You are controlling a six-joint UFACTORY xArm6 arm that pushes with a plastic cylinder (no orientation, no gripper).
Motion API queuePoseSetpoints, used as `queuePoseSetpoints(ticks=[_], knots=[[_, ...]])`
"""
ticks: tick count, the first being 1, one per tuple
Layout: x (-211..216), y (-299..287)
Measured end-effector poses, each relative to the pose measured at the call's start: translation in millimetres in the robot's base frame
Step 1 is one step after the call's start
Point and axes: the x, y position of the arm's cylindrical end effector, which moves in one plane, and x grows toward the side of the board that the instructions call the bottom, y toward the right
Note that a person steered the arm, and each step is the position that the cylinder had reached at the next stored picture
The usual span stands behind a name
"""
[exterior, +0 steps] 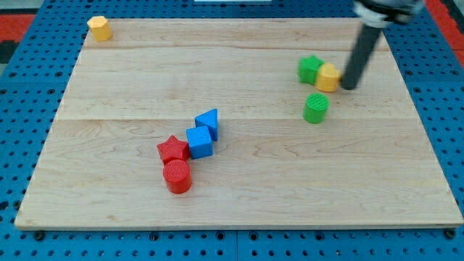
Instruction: Slide the green star towards the yellow hexagon
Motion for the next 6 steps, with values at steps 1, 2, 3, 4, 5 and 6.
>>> queuePoseSetpoints(ticks=[1, 2, 3, 4, 5, 6], knots=[[-32, -45], [-62, -87], [-76, -120], [-120, -134], [-130, -202], [-102, -243]])
